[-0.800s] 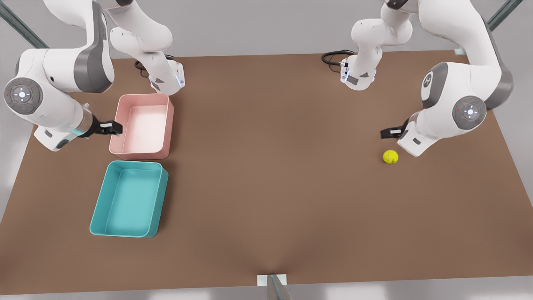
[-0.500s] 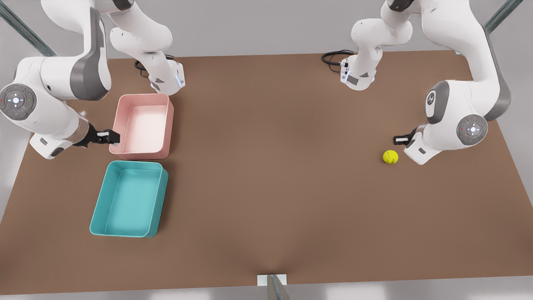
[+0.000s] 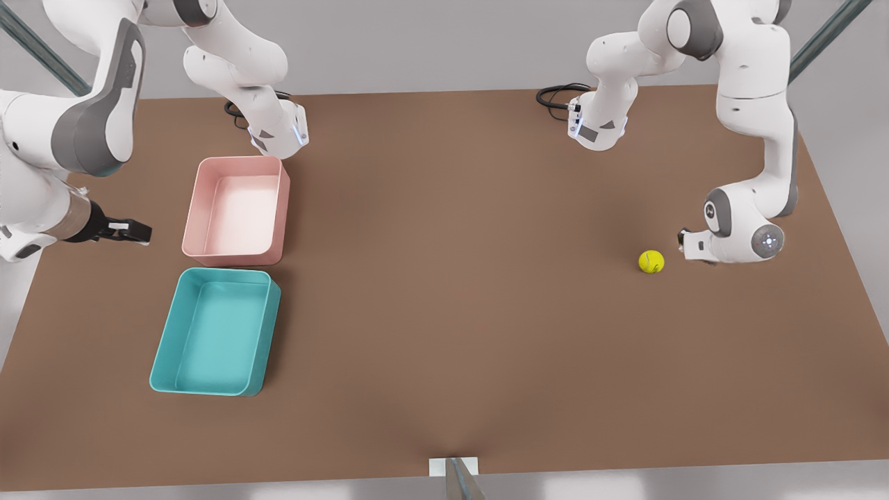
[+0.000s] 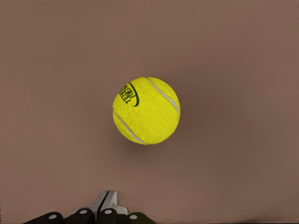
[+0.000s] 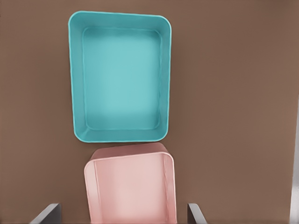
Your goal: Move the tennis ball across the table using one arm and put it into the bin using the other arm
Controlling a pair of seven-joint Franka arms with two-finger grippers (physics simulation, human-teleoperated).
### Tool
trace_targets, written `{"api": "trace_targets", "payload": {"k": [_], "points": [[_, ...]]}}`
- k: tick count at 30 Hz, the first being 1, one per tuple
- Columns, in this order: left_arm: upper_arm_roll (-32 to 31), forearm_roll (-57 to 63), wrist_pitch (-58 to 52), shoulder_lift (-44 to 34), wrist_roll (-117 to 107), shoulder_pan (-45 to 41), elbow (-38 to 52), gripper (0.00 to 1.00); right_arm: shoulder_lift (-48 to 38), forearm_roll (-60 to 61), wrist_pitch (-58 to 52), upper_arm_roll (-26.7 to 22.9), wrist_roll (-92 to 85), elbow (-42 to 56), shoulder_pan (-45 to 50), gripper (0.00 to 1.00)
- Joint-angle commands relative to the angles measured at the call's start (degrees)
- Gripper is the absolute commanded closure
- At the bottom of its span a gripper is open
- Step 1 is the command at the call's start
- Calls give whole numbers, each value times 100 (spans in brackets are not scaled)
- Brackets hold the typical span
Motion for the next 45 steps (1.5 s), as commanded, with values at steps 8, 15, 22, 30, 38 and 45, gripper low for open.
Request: {"api": "trace_targets", "payload": {"k": [8, 15, 22, 30, 38, 45], "points": [[6, 190, 1018, 0, 3633, -14, -399, 79, 11, -7, -46, 4, -103, 11, -7, 0], [15, 269, 438, 44, 1108, -58, -399, 79, 38, -7, -46, 4, -94, 29, -7, 0], [6, 277, 490, 132, 1108, -190, -285, 79, 38, -7, -64, 4, -103, 20, -7, 0], [6, 260, 825, 448, 4245, -164, 111, 79, 38, -7, -90, 4, -103, 20, -16, 0], [6, 75, 649, 509, 3667, -181, 23, 79, 38, -7, -108, 4, -103, 11, -16, 0], [6, 84, 570, 501, 2859, -383, 49, 79, 38, -7, -108, 4, -103, 11, -16, 0]]}}
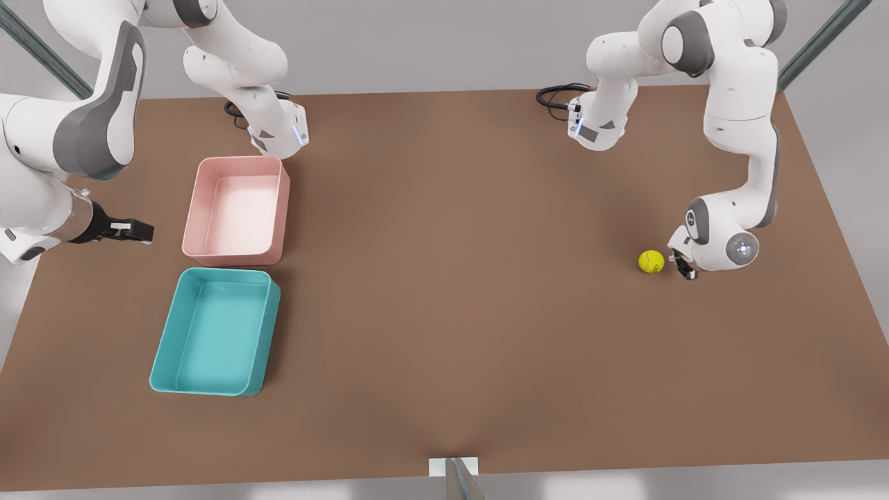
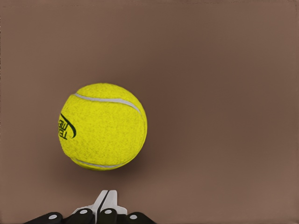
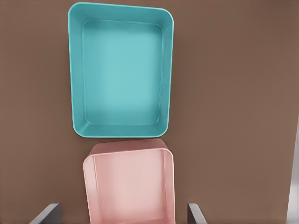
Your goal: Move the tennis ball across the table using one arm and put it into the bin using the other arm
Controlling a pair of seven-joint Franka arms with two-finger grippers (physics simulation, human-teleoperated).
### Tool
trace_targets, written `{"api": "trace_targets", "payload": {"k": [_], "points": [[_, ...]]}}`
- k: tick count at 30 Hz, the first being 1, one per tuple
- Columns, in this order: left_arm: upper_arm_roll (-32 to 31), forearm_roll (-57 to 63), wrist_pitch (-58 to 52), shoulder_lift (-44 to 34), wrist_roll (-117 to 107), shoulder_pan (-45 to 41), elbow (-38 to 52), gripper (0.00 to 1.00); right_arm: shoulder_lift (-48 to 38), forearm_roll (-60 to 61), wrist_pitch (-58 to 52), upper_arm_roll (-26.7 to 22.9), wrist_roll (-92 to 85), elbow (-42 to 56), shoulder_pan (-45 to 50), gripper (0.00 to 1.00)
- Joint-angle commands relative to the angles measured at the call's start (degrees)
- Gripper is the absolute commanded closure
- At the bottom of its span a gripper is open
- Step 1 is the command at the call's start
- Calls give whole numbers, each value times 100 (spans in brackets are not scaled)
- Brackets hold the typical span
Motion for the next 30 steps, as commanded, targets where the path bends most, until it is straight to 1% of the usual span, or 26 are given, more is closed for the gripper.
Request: {"api": "trace_targets", "payload": {"k": [1, 2, 3, 4, 5, 6, 7, 9, 10, 11, 12, 13, 14, 15, 16, 18, 19, 20, 21, 23, 25, 30], "points": [[-15, -19, -14, -7, -446, -200, 13, 79, -6, 3, -6, -3, -8, 3, 0, 0], [-182, -475, -14, -25, -1087, -490, 13, 79, -6, 3, -6, -12, -8, 3, 0, 0], [-620, -678, 4, -51, -2202, -605, 30, 79, -6, 3, -6, -12, -8, 3, 0, 0], [-1306, -705, -23, -113, -4004, -631, 206, 79, -6, 3, -6, -12, -8, 3, 0, 0], [-1728, -757, -285, -148, -5469, -640, 521, 79, -6, 3, -6, -12, -8, 3, 0, 0], [-1817, -1370, -883, -157, -6667, -640, 935, 79, -6, 3, -6, -12, -8, -6, 0, 0], [-1817, -1663, -937, -157, -7065, -622, 997, 79, -6, 3, -6, -12, -8, -6, 0, 0], [-1817, -1654, -1007, -166, -7083, -596, 1067, 79, -6, 3, -33, -12, -8, 3, 0, 0], [-1624, -1444, -1551, -166, -7109, -587, 1401, 77, -6, 3, -33, -12, -8, 3, 0, 0], [-1431, -1259, -2383, -166, -7468, -578, 1883, 18, -6, 3, -33, -12, -8, 3, 0, 0], [-1325, -1241, -2895, -305, -8063, -587, 2112, 0, -6, 3, -33, -12, -8, 3, 0, 0], [-728, -1827, -3560, -779, -9996, -753, 2516, 0, 29, 3, -59, -3, -8, -6, 9, 0], [-323, -1200, -5135, -1114, -8950, -1025, 3237, 0, 38, 3, -86, 23, -8, 3, 35, 0], [-288, -872, -5829, -1185, -9272, -1176, 3842, 0, 125, -15, -77, 49, 1, 38, 176, 0], [-305, -863, -5955, -1106, -9087, -1123, 4029, 0, 257, 3, -77, 67, 1, 204, 308, 0], [-305, -828, -5955, -1088, -8937, -912, 4275, 0, 626, 82, 20, 76, 98, 424, 1133, 0], [-305, -837, -5947, -1088, -8920, -833, 4302, 0, 1267, 91, 73, 76, 98, 828, 1713, 0], [-323, -845, -5964, -1088, -8929, -815, 4293, 0, 1409, 187, 318, 76, 115, 750, 2100, 0], [-507, -828, -5999, -1097, -8964, -851, 4302, 0, 1540, 170, 1118, 67, 475, 469, 2382, 0], [-507, -837, -6139, -1106, -8929, -859, 4302, 0, 1725, 240, 2092, 76, 704, 91, 2374, 0], [-507, -837, -6140, -1097, -8955, -859, 4302, 0, 1918, 372, 2480, 67, 959, 29, 2321, 0], [-516, -758, -6087, -1088, -8964, -886, 4302, 0, 1866, 416, 3508, 41, 959, -708, 1917, 0]]}}
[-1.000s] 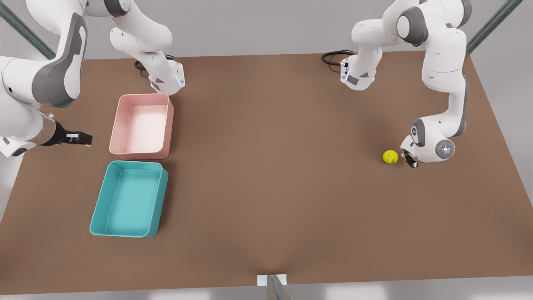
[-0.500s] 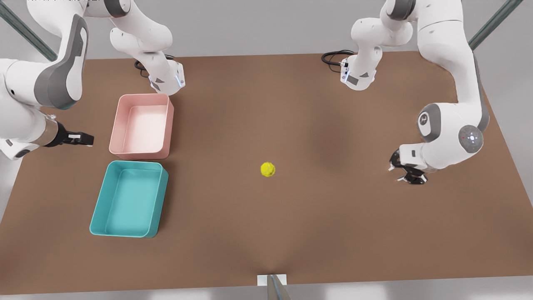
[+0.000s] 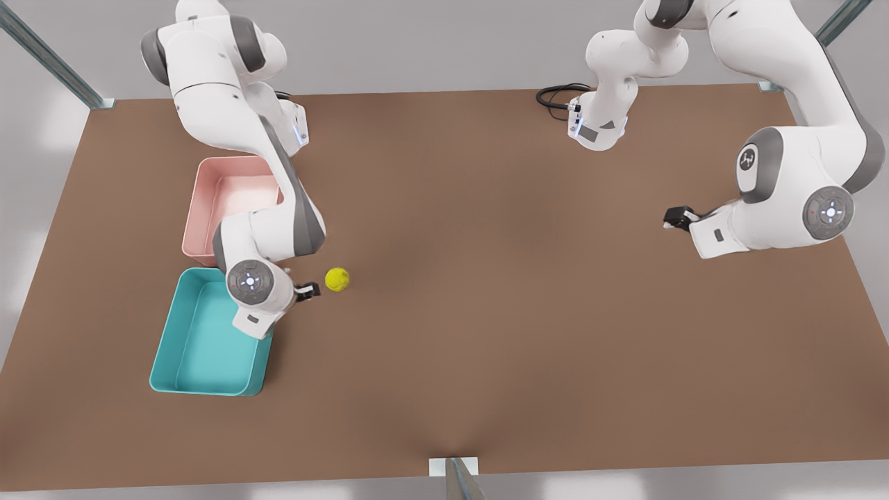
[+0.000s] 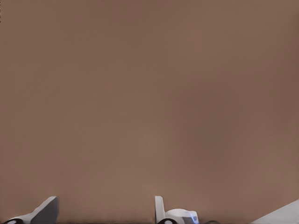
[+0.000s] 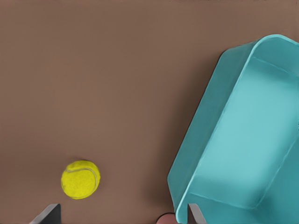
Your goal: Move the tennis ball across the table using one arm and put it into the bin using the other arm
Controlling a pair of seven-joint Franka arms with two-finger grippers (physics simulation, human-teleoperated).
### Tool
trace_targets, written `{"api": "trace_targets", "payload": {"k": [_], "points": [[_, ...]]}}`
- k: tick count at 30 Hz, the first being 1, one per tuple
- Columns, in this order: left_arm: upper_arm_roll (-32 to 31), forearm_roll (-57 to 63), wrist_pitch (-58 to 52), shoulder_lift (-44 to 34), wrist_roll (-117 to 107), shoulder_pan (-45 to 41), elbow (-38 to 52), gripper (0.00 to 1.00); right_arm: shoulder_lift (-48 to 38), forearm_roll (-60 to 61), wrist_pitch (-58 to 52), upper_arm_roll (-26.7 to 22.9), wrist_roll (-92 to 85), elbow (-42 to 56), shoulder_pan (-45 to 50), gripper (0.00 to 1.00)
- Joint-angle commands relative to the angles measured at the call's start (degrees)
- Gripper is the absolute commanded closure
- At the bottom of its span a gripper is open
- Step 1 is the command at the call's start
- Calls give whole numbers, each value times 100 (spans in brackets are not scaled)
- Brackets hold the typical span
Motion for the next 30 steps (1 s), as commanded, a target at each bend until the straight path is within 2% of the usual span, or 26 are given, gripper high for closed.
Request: {"api": "trace_targets", "payload": {"k": [1, 6, 8, 11, 30], "points": [[1, 47, -222, -3, -2220, -1, 2, 0, -141, 247, 1450, -100, 604, -389, -46, 0], [0, 56, -152, -3, -2220, -10, 2, 0, -317, 423, 2179, -198, 1202, -1119, 227, 0], [0, 56, -152, -3, -2220, -10, 2, 0, -643, 423, 3049, -198, 1220, -2077, 288, 0], [-8, 56, -152, -3, -2220, -10, 2, 0, -678, 423, 4175, -198, 1712, -2965, 367, 0], [1, 56, -205, 77, -2220, -1, 2, 0, -511, 608, 4509, -119, 2195, -3879, 763, 0]]}}
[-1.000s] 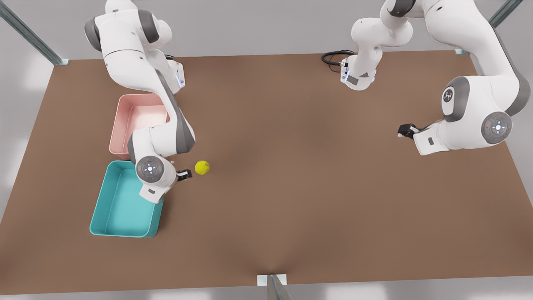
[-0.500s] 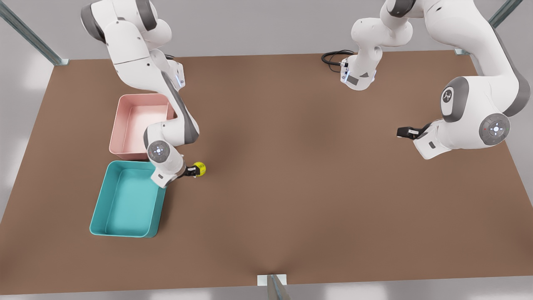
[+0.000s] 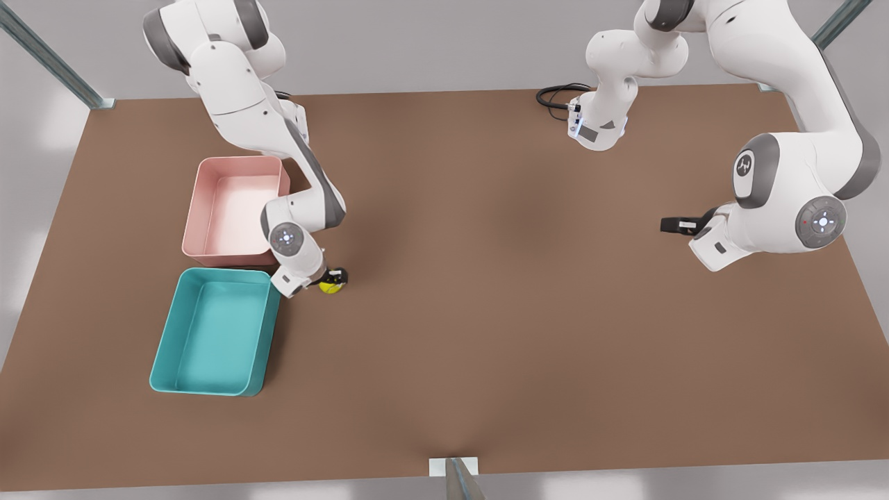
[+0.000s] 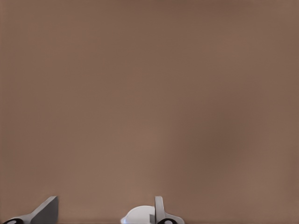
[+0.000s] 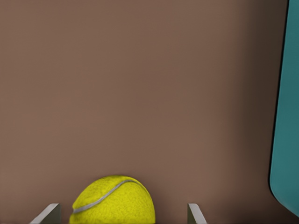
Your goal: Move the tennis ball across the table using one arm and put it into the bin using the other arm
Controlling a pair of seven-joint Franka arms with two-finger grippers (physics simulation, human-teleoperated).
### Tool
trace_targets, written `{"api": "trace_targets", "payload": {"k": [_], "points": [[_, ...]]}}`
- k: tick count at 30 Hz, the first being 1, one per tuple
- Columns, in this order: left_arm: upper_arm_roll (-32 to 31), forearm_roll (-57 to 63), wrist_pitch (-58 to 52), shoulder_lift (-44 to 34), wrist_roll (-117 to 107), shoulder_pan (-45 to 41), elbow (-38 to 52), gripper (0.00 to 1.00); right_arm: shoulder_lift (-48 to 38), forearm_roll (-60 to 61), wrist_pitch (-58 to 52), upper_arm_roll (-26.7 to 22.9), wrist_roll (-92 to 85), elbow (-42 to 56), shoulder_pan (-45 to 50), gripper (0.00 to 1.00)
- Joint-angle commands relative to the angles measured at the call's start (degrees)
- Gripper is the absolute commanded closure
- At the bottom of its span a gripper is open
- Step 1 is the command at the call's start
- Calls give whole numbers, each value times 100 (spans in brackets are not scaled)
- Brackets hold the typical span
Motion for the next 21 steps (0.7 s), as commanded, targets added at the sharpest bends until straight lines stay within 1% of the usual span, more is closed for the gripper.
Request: {"api": "trace_targets", "payload": {"k": [1, 9, 13, 14, 21], "points": [[1, 2, -14, -6, -418, -3, 2, 0, 40, 8, 136, 1, 550, 2, 20, 0], [1, 2, -14, -6, -418, -3, 2, 0, 224, 8, 136, 1, 550, 28, 108, 0], [1, 2, -23, -6, -418, -3, 2, 0, 259, 8, 408, 1, 550, -51, 222, 0], [1, 2, -49, -6, -427, -3, -6, 0, 268, 0, 742, 1, 542, -209, 222, 0], [1, 2, -58, -6, -427, -3, 2, 0, 391, -9, 734, 1, 533, -139, 196, 0]]}}
